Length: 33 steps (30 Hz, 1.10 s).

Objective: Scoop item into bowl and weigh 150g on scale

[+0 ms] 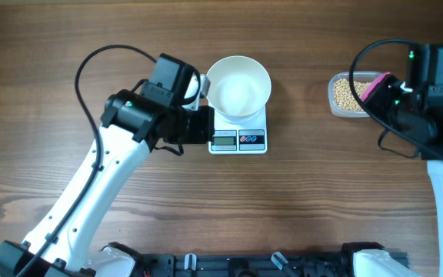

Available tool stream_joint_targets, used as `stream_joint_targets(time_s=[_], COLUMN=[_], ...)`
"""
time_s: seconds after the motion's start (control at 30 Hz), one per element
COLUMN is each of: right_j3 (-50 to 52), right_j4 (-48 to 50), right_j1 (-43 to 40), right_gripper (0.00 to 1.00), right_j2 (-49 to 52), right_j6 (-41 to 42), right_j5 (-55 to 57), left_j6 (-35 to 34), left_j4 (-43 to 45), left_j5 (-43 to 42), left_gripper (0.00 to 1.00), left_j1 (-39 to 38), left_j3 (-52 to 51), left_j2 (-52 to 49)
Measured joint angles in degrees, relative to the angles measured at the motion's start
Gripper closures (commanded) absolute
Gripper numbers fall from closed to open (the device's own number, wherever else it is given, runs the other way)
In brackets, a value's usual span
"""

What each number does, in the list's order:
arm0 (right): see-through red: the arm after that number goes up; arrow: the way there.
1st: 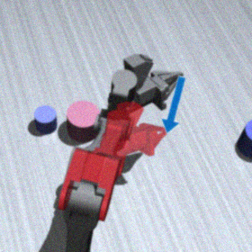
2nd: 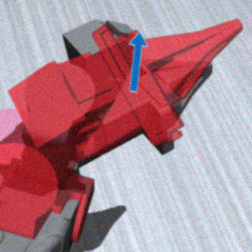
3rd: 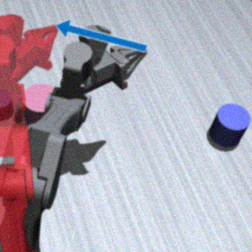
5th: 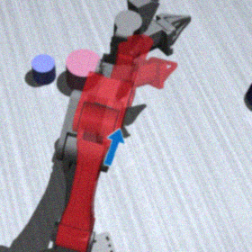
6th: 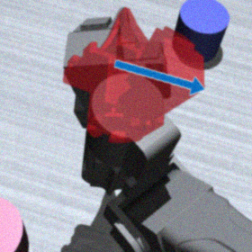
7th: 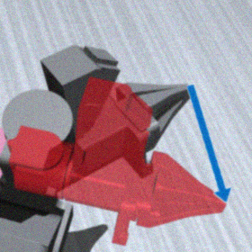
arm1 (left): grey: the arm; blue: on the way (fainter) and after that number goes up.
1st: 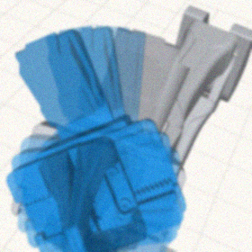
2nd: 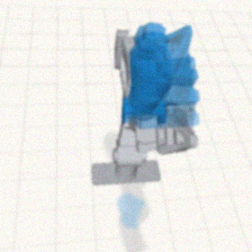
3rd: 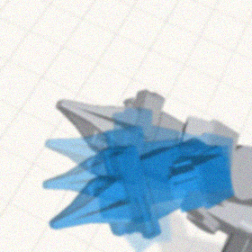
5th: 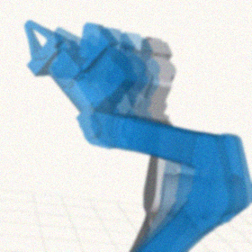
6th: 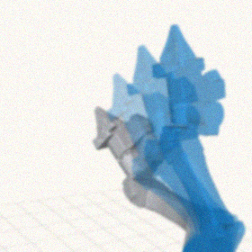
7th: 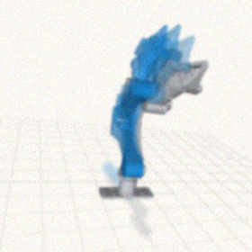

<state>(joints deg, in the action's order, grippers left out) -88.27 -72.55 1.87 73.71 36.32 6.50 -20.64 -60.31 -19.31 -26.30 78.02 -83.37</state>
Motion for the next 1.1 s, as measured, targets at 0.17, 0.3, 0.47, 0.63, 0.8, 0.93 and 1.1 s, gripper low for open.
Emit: stream_joint_targets(time_s=[0.17,0.3,0.47,0.63,0.8,0.93,1.1], right_j3=[0.0,0.0,0.0,0.0,0.0,0.0,0.0], right_j4=[-0.5,-0.4,0.6,1.7,1.9,1.9,1.9], right_j1=[0.0,0.0,0.0,0.0,0.0,0.0,0.0], right_gripper=[0.96,0.96,0.96,0.96,0.96,0.96,0.96], right_j2=[2.4,4.2,6.4,7.3,7.3,7.3,7.3], right_j6=[-2.0,-3.4,-4.8,-6.4,-7.0,-7.2,-8.2], right_j5=[0.0,0.0,0.0,0.0,0.3,1.4,1.5], left_j6=[0.0,0.0,0.1,0.2,0.2,0.2,0.2], left_j4=[4.4,6.1,6.4,11.0,20.1,20.6,19.3], left_j5=[1.9,3.0,4.9,9.1,11.1,12.9,13.5], left_gripper=[0.96,0.96,0.96,0.96,0.96,0.96,0.96], left_j1=[-2.4,-4.9,-8.2,-12.0,-12.8,-12.3,-11.9], left_j3=[-0.1,-0.2,-0.9,-1.8,-5.7,-7.2,-7.7], left_j2=[-2.3,-9.0,-14.8,-17.2,-17.2,-17.2,-12.9])
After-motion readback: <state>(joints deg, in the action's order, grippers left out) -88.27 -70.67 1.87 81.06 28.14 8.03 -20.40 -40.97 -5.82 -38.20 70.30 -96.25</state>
